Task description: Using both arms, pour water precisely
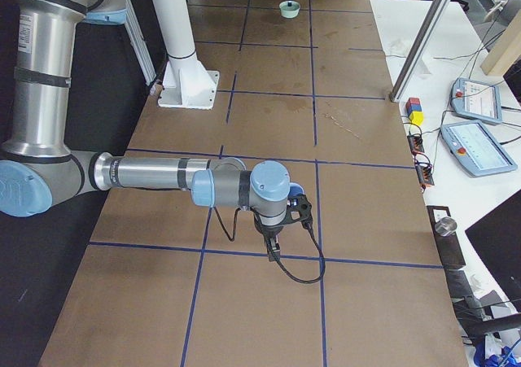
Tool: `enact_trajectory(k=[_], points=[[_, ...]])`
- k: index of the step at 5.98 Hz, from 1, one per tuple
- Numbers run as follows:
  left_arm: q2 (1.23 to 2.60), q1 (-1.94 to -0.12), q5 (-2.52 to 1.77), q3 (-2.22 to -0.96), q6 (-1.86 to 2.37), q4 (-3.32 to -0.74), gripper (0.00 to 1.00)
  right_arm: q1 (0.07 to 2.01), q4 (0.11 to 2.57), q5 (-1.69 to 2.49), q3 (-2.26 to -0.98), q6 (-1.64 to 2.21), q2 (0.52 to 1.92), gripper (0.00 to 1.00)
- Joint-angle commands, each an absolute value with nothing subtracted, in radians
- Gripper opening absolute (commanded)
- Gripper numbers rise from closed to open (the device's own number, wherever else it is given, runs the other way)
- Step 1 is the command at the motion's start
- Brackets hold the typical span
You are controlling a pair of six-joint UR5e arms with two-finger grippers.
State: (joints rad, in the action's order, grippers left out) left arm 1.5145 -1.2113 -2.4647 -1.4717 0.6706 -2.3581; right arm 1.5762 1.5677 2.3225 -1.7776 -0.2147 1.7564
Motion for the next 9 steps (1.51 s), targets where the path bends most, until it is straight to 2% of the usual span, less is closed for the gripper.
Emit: enact_trajectory(k=[1,6,7,8,9], points=[[1.52,-1.175,-2.413,-1.442,0.733,-2.416,0.0,1.575,1.568,2.322,-1.776,-0.215,1.756,1.0],[1.551,-1.068,-2.401,-1.422,0.773,-2.418,0.0,1.575,1.568,2.322,-1.776,-0.216,1.758,1.0],[1.561,-1.056,-2.401,-1.41,0.77,-2.418,0.05,1.575,1.568,2.322,-1.776,-0.216,1.758,1.0],[1.562,-1.054,-2.402,-1.41,0.769,-2.418,0.16,1.575,1.568,2.322,-1.776,-0.216,1.758,1.0],[1.572,-1.054,-2.402,-1.411,0.765,-2.416,0.94,1.575,1.568,2.322,-1.776,-0.216,1.758,1.0]])
